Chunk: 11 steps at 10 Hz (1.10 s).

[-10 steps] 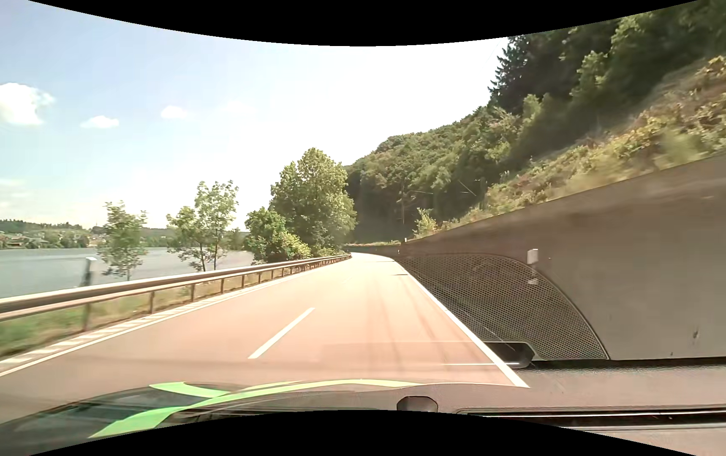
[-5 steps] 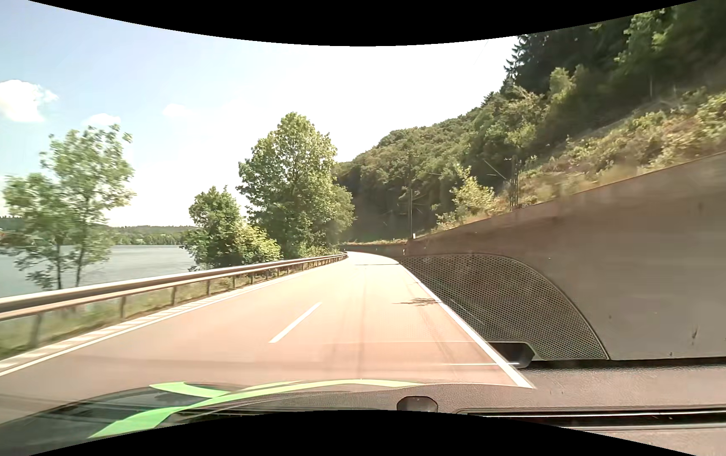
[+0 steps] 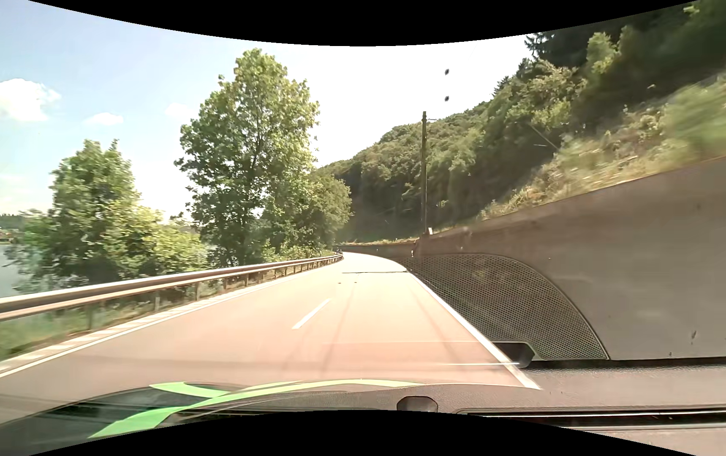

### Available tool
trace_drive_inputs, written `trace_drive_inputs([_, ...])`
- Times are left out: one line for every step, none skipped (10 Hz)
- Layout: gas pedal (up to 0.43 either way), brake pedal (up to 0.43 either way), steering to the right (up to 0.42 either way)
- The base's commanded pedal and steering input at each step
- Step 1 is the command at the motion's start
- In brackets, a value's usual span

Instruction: Follow the waypoints while adhering to traffic rules and regulations

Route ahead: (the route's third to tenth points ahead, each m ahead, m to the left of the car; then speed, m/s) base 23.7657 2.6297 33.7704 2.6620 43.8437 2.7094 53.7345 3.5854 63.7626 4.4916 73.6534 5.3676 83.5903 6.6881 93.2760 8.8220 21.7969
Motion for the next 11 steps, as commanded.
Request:
trace_drive_inputs([0.15, 0.0, -0.001])
trace_drive_inputs([0.15, 0.0, -0.001])
trace_drive_inputs([0.15, 0.0, -0.001])
trace_drive_inputs([0.15, 0.0, -0.001])
trace_drive_inputs([0.138, 0.0, -0.001])
trace_drive_inputs([0.138, 0.0, -0.001])
trace_drive_inputs([0.118, 0.0, -0.001])
trace_drive_inputs([0.118, 0.0, -0.001])
trace_drive_inputs([0.11, 0.0, -0.001])
trace_drive_inputs([0.11, 0.0, -0.001])
trace_drive_inputs([0.11, 0.0, -0.002])
